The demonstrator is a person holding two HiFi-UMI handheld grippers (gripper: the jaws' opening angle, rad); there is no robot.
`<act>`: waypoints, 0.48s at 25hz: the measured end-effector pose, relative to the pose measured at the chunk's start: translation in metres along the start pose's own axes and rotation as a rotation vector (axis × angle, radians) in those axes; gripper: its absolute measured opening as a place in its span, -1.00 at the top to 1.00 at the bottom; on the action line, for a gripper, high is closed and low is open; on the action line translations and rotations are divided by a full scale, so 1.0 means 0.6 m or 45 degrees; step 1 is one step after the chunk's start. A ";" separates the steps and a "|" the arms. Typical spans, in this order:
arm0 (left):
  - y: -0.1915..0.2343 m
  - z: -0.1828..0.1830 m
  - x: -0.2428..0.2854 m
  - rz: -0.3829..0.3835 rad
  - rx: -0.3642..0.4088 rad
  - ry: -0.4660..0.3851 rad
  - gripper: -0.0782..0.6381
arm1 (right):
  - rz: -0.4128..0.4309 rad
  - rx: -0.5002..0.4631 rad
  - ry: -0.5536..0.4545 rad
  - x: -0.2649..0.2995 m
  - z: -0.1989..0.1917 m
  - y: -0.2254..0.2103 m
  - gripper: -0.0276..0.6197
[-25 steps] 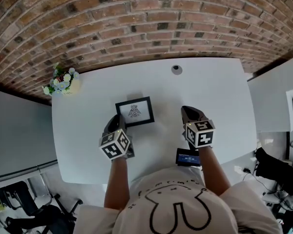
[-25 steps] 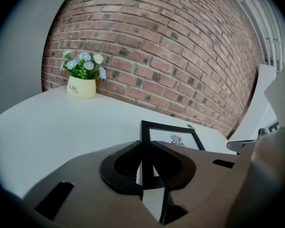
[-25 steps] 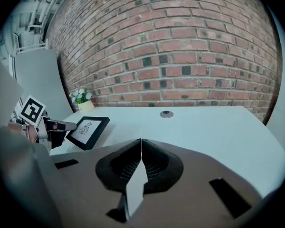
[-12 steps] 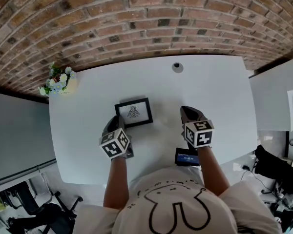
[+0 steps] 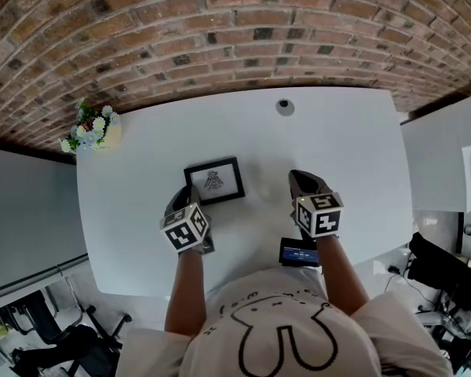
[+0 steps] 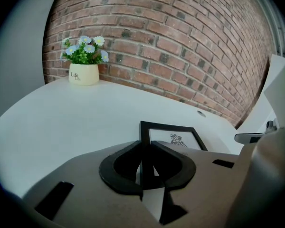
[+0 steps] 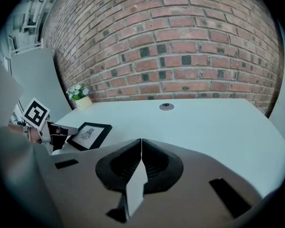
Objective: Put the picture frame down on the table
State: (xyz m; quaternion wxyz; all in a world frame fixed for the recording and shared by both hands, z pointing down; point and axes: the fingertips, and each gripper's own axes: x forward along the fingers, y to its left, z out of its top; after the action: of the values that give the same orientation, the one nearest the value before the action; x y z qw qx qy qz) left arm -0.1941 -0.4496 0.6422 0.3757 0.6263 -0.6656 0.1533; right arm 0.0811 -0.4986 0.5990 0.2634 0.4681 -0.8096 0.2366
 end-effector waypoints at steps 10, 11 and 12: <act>0.010 -0.002 0.002 0.018 -0.009 0.006 0.47 | 0.017 -0.015 -0.010 -0.002 0.004 0.006 0.86; 0.012 0.000 0.001 0.018 -0.015 0.007 0.41 | 0.018 -0.017 -0.014 -0.003 0.006 0.006 0.86; 0.013 0.003 -0.001 0.018 -0.022 0.003 0.37 | 0.019 -0.019 -0.018 -0.005 0.008 0.006 0.86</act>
State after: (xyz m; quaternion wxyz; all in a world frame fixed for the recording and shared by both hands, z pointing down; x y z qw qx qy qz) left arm -0.2024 -0.4490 0.6424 0.3809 0.6181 -0.6709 0.1508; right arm 0.0780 -0.4981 0.5928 0.2594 0.4619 -0.8166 0.2291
